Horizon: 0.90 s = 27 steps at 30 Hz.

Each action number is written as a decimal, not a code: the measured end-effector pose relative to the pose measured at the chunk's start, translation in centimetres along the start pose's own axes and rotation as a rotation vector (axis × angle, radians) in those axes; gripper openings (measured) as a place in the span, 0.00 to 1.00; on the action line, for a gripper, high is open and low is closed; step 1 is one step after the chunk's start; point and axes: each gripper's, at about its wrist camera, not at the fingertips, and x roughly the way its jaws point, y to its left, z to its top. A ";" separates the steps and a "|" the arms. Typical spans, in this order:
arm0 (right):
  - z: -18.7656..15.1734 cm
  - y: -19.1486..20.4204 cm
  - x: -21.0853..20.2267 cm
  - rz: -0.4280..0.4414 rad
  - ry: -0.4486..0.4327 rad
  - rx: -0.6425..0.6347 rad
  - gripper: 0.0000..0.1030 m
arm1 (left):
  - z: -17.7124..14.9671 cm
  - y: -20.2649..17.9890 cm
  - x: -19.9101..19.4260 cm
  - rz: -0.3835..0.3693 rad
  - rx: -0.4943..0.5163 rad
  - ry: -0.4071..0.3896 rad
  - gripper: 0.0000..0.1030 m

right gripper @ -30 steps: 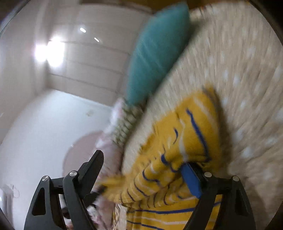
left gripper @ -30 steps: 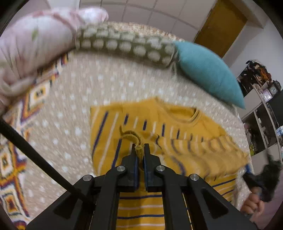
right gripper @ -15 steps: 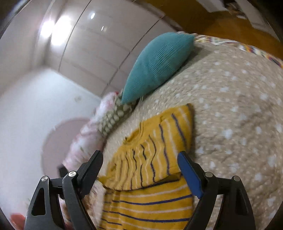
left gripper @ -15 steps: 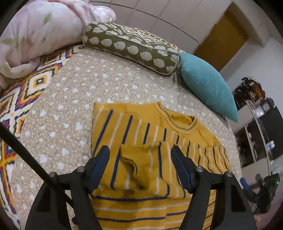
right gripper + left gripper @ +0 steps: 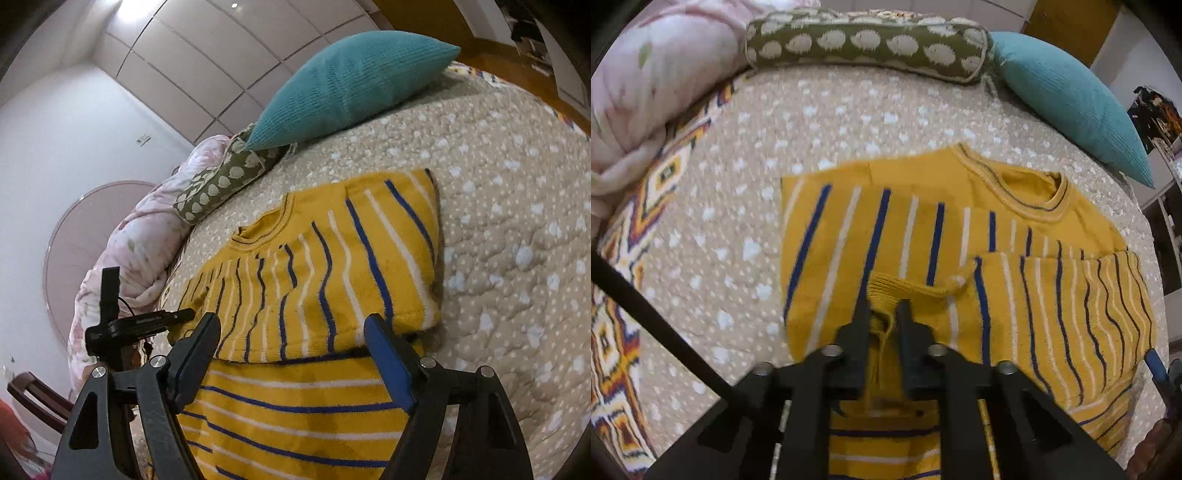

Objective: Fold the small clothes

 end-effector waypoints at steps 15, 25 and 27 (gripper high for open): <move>2.3 0.2 0.3 -0.135 -0.039 -0.031 0.82 | 1.1 2.4 -0.1 0.023 -0.056 -0.076 0.05; 2.6 -1.1 6.3 -0.454 0.130 -0.276 0.62 | -2.6 2.6 -2.2 -0.029 -0.077 -0.124 0.44; 2.7 -0.9 5.4 -0.449 0.117 -0.264 0.62 | -3.5 2.0 -3.0 -0.028 -0.052 -0.150 0.55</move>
